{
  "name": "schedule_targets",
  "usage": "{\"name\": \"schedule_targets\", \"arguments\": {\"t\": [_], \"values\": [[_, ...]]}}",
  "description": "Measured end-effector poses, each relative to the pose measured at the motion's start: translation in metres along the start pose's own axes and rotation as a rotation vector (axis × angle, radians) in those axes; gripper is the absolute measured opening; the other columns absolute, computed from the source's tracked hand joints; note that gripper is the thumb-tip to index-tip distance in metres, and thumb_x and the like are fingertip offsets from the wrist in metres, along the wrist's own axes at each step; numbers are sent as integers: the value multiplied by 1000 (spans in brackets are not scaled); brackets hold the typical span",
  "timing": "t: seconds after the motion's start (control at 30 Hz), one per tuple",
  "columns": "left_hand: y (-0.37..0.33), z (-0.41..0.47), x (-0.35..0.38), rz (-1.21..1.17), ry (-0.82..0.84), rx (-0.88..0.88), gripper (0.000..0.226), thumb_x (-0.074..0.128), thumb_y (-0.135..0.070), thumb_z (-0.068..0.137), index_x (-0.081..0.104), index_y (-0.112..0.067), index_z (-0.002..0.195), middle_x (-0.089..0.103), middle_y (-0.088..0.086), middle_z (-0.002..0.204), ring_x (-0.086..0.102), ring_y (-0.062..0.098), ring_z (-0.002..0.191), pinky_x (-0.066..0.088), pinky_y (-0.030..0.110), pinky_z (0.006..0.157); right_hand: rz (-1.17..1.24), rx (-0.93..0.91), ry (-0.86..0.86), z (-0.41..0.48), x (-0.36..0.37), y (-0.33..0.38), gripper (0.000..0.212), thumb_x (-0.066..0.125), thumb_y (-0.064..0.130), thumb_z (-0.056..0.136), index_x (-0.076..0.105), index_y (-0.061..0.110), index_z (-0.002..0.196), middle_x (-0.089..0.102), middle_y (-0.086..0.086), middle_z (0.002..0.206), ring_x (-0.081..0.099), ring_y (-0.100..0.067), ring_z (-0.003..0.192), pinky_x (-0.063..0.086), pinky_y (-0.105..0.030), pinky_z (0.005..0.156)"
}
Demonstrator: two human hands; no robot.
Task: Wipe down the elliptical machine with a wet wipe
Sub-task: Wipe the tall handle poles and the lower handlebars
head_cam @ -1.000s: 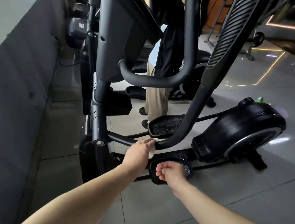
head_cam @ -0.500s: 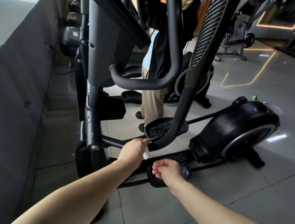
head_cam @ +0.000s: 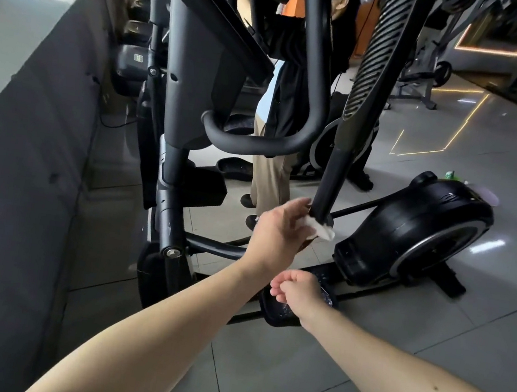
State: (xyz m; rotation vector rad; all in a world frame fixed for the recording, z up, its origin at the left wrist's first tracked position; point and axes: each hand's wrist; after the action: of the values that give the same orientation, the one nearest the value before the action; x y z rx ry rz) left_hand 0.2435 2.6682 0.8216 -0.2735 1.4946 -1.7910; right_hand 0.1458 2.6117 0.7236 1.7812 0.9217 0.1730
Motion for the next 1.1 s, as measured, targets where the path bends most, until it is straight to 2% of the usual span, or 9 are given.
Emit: {"name": "schedule_targets", "arguments": {"t": [0.13,0.27,0.37,0.43,0.6,0.67,0.8,1.0,1.1], "values": [[13,-11,-20,-80,-52,-83,44,79,-16,87,66,-20,130,72,-12,106,68,2,98,53,19,93,29,15,-5,-3,-3,-3,30,43,-12,89,71,-1,92,75,-17,93,71,-17,76,59,-25,68],[53,-43,-27,47,-20,-254,23,75,-25,88,71,-20,110,73,-10,91,68,1,84,54,20,78,373,105,179,-12,-1,2,15,53,-2,96,68,-1,100,74,-18,98,70,-25,81,56,-30,71],[80,-65,-24,100,33,-371,12,71,-29,91,71,-18,96,72,-7,86,66,5,79,47,17,68,548,232,335,-18,3,3,27,44,5,98,69,4,106,74,-14,97,70,-28,86,55,-34,75],[93,-76,-19,67,88,-429,12,70,-30,92,72,-18,93,74,-5,86,70,9,78,53,23,69,527,268,391,-20,7,-4,36,38,3,95,69,9,112,74,-9,94,71,-25,86,52,-30,69],[108,-91,3,72,158,-472,7,71,-27,92,73,-24,86,74,-7,85,71,6,77,55,24,73,367,234,227,-19,1,-38,30,52,-9,91,70,12,101,75,-7,85,70,-22,66,28,-24,47],[113,-93,15,68,181,-518,9,71,-26,91,72,-28,83,76,-4,86,71,14,82,55,29,77,336,238,182,-12,-10,-55,22,61,-8,90,71,9,99,75,-12,87,69,-21,64,29,-24,48],[121,-93,48,12,211,-654,7,69,-16,92,74,-15,86,73,2,71,64,17,65,57,43,70,317,266,135,10,-47,-78,14,68,-5,89,69,8,91,72,-15,81,65,-26,69,34,-25,49],[117,-70,116,-55,187,-835,8,66,-20,77,68,-14,82,70,3,65,64,26,65,50,40,66,288,270,135,67,-116,-101,6,70,4,94,70,9,98,72,-14,82,64,-24,71,48,-27,59],[108,-42,163,-19,182,-910,5,65,-9,89,67,-10,85,69,10,67,61,27,66,49,38,67,296,264,143,98,-162,-105,7,72,5,93,70,9,99,72,-14,80,64,-22,66,53,-33,66]]}}
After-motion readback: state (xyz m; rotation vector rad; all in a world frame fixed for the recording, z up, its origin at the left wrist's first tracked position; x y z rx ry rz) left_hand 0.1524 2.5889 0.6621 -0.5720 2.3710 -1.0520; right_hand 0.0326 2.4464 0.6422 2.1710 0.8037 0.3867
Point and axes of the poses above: each hand's wrist, its own z-axis towards the middle knuckle, its own x-axis out of the palm, y = z × x
